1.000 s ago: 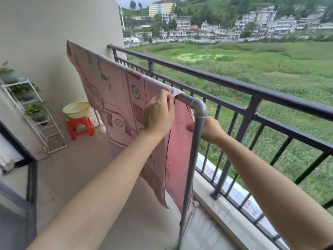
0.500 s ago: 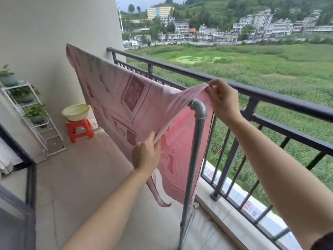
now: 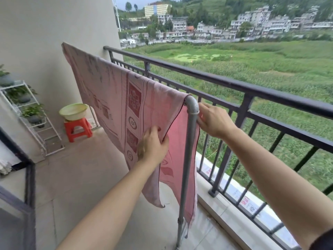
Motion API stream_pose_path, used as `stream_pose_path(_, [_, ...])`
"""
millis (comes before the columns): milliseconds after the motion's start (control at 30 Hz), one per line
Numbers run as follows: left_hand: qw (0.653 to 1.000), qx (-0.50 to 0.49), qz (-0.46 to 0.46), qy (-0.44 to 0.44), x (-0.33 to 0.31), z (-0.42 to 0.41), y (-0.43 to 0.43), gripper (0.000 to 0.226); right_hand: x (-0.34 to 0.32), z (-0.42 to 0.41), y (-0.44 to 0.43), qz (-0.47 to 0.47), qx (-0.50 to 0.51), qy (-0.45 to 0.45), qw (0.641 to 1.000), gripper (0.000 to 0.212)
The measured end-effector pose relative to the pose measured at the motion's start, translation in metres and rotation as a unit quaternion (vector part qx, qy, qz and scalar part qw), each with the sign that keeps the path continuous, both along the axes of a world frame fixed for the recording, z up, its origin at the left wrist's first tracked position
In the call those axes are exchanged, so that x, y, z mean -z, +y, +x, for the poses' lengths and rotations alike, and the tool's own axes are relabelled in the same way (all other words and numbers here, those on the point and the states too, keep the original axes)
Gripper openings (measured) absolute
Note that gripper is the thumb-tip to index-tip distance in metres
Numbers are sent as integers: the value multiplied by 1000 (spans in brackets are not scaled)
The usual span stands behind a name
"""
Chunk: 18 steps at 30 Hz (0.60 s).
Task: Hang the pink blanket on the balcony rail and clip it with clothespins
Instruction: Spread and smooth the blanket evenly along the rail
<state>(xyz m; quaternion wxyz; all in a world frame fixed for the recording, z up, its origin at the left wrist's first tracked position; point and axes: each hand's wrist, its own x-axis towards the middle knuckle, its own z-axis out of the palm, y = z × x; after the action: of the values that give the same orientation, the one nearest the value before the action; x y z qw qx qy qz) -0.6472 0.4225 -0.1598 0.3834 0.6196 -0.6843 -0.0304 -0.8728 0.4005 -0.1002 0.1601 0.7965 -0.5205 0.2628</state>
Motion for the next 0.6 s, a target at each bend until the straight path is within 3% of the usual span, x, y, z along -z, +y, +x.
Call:
stream_pose_path(100, [995,26,-78,51,-25,-15,0,27,16,1,7,17,-10,-51,998,43])
stream_pose_path(267, [976,88,-184,74,-49,-34,9,11,24,1,15,-66,6,-77,995,35])
stream_pose_path(433, [958,122,-240,97,-51,-45,19,14,32,-2,19,-81,97,-226,966,26])
stream_pose_path(600, [947,135,-246,158,-44,-41,26,8,64,2,30,-34,60,-150,986,21])
